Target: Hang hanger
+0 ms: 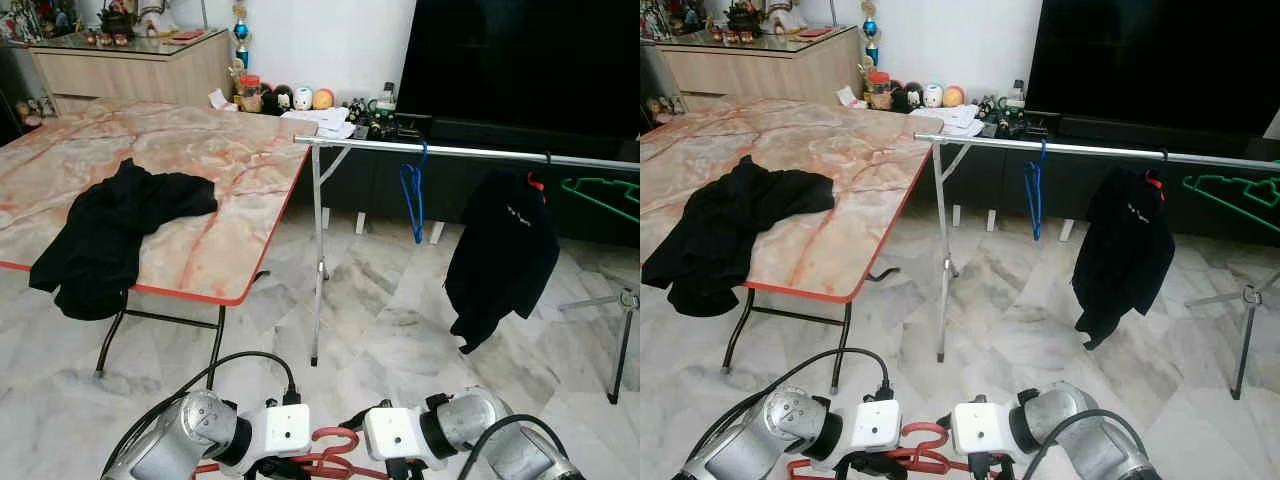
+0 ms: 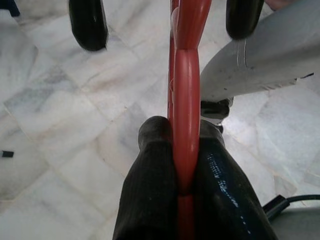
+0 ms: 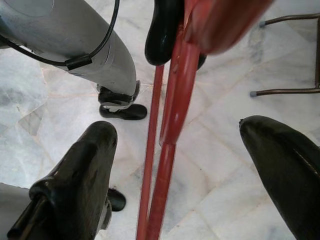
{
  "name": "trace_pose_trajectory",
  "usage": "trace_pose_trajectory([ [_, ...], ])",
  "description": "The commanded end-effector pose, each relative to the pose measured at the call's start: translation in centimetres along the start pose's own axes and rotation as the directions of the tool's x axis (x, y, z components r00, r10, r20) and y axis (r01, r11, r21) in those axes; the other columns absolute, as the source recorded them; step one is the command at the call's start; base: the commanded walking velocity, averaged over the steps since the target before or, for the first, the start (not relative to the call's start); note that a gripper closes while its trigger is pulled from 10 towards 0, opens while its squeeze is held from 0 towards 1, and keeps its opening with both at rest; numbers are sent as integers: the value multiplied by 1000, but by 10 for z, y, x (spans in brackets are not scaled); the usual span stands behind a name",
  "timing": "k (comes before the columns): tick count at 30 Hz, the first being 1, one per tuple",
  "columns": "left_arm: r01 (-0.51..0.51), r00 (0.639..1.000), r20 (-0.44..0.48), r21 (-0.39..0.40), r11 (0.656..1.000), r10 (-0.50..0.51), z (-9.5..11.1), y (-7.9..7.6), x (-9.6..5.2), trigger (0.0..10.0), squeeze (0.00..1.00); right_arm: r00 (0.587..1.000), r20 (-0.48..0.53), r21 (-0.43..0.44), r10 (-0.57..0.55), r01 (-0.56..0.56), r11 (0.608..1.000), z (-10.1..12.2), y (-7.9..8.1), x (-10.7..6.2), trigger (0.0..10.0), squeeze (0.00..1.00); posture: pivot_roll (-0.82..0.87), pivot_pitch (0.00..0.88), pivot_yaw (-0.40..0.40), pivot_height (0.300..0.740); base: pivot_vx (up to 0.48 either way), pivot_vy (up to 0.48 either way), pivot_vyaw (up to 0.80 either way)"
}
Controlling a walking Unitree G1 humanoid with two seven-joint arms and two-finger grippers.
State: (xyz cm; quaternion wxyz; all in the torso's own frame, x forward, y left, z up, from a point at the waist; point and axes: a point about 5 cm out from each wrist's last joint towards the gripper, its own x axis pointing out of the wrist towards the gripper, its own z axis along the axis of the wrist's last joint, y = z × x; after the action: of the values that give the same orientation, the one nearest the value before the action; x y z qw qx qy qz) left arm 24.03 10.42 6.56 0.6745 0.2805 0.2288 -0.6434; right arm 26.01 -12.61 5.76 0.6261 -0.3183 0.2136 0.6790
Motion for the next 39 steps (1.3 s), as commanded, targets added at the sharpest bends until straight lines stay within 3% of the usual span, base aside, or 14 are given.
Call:
trace_pose_trajectory([
  [1,-5,1000,28,26,1000,4,11,3,0,10000,0,1000,12,-8,-11,11,1000,3,-3,-1,9843,0,87,0,-18,740,0,0,0],
  [6,1,998,59,28,1000,-3,17,4,0,10000,0,999,31,11,-25,25,1000,3,-3,3,0,0,85,0,-16,740,0,0,0],
  [9,-3,998,64,27,1000,1,18,5,-1,10000,0,999,31,9,-21,20,1000,3,-2,5,10000,0,84,0,-14,740,0,0,0],
  [11,-5,998,63,28,1000,4,18,6,-1,10000,0,999,34,15,-20,19,1000,2,-2,6,10000,0,86,0,-15,740,0,0,0],
  [12,-12,998,65,29,1000,10,19,6,-1,10000,0,999,36,18,-21,21,1000,2,-2,8,2784,0,87,0,-15,740,0,0,0],
  [13,-14,998,66,29,999,12,19,7,0,10000,0,999,37,23,-17,17,1000,2,-2,8,0,0,87,0,-15,740,0,0,0],
  [17,-16,997,75,27,999,14,21,7,0,10000,0,999,34,26,-6,5,1000,0,0,10,0,0,87,0,-15,740,0,0,0],
  [22,-25,996,83,27,999,22,24,9,0,10000,0,1000,25,34,-17,16,999,-1,-1,15,4863,0,88,0,-13,740,0,0,0],
  [23,-25,996,84,27,999,23,24,10,0,10000,0,1000,20,39,-9,9,999,-2,0,16,7529,0,88,0,-13,740,0,0,0],
  [29,-33,996,87,29,999,30,26,11,-1,10000,0,1000,7,47,22,-22,999,-5,3,17,4980,0,91,0,-16,740,0,0,0],
  [32,-36,995,90,29,999,34,27,11,0,10000,0,1000,4,50,25,-25,998,-6,4,18,6863,0,91,0,-17,740,0,0,0],
  [33,-38,995,92,30,999,35,27,12,0,10000,0,999,-4,51,42,-41,998,-7,6,18,9451,0,92,0,-17,740,0,0,0],
  [38,-44,994,98,34,998,40,29,13,-1,10000,0,999,-18,58,52,-50,997,-9,7,19,9490,0,92,0,-18,740,0,0,0],
  [39,-45,994,99,34,998,41,30,13,-1,10000,0,998,-23,59,53,-51,997,-10,7,20,7529,0,94,0,-19,740,0,0,0],
])
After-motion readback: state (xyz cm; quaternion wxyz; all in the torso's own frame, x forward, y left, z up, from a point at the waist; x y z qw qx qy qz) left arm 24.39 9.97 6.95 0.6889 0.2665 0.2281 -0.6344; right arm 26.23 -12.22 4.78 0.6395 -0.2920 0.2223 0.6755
